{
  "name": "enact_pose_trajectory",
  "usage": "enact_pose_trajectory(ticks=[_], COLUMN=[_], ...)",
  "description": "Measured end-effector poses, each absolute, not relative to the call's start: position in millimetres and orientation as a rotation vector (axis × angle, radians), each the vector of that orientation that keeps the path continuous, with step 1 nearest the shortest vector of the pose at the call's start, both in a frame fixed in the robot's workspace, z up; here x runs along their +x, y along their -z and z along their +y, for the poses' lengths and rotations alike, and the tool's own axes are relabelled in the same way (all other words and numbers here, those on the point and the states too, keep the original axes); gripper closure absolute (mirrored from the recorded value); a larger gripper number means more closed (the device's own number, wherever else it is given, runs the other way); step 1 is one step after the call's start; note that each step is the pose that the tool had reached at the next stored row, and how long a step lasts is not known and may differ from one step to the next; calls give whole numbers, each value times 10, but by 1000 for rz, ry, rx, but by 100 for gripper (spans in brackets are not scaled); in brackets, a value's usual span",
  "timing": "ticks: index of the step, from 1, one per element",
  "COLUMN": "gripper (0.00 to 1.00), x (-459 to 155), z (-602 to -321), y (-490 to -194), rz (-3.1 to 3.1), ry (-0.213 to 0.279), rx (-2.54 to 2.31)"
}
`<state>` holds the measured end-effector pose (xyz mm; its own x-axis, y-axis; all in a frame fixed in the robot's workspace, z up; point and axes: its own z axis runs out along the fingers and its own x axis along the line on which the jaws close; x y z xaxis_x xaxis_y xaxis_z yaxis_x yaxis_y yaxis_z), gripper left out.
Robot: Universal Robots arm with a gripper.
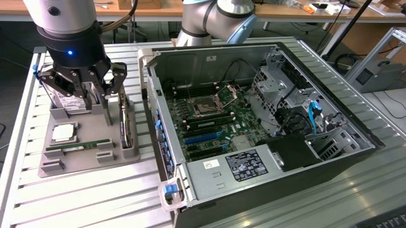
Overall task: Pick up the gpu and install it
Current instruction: 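Pick up the gpu and move the gpu toward the slot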
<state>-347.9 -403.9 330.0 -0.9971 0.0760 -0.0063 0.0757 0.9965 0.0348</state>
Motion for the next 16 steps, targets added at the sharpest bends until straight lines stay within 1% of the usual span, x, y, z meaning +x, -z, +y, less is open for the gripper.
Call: enact_pose_trajectory(ticks=[16], gripper=[64], x=[-3479], z=[-4044], y=[-3234], rz=[3131], ry=[-46], rx=[119])
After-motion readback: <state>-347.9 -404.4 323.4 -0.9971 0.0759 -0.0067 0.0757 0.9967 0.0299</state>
